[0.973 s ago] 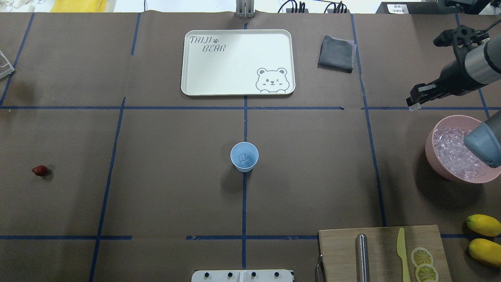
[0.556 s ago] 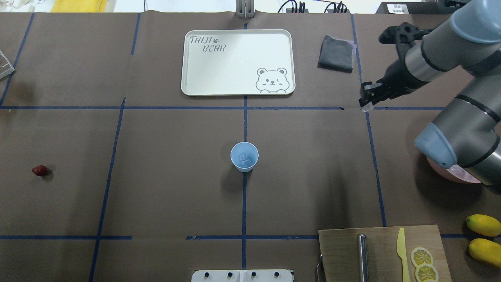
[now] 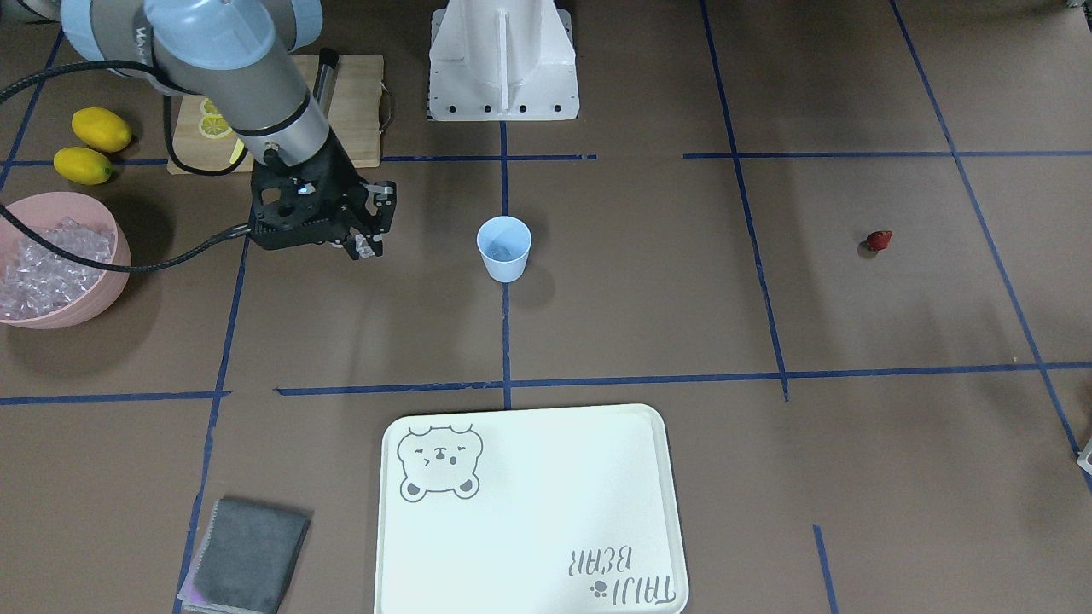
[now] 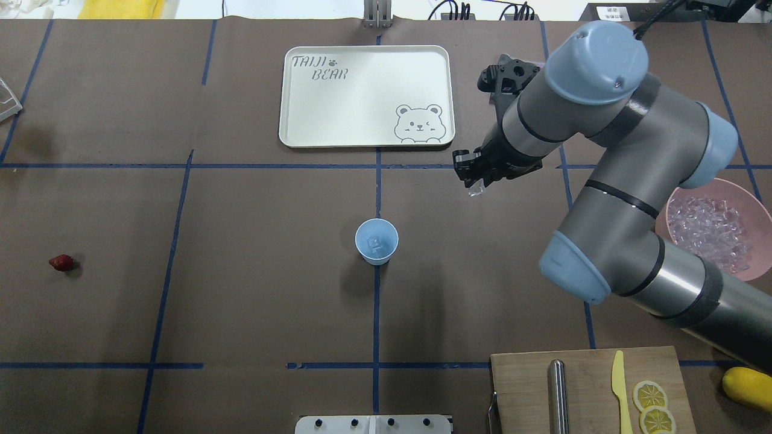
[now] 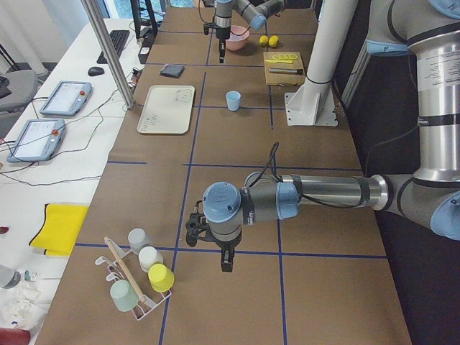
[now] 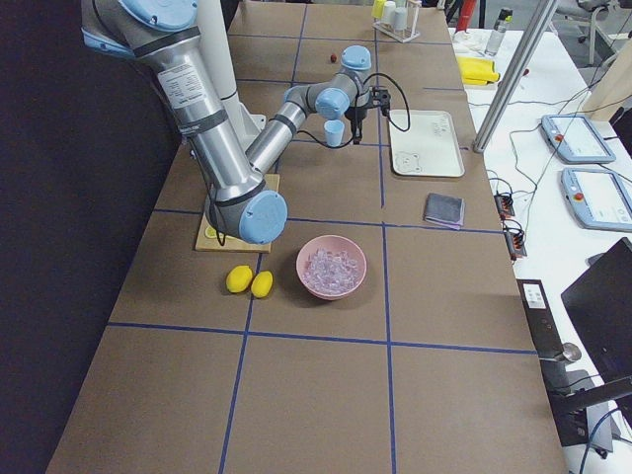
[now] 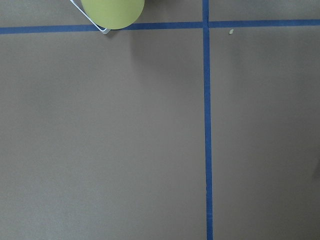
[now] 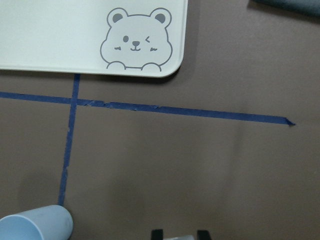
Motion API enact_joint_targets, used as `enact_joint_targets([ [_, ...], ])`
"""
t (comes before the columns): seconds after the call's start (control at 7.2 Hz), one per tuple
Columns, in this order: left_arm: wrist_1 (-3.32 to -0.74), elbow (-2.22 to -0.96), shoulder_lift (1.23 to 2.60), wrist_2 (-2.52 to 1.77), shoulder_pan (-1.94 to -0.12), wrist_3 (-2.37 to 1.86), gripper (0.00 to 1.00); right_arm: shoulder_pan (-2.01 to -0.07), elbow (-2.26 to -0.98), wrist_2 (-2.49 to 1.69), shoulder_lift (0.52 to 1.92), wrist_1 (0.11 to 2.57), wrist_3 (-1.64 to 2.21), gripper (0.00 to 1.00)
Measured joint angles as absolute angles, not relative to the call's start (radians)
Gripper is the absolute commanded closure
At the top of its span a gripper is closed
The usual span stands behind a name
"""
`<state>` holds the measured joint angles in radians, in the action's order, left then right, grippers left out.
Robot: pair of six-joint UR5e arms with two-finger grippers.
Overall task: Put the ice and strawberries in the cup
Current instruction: 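Lift the ice cube and carry it over the light-blue cup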
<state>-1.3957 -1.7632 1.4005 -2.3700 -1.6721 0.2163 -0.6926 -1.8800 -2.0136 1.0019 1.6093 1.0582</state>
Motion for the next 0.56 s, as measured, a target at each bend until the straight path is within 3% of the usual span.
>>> enact_joint_targets([
  [0.56, -1.395, -1.761, 1.4, -2.37, -1.667, 0.216, 0.0, -0.5, -1.848, -1.824, 0.852, 1.731, 1.235, 0.97],
])
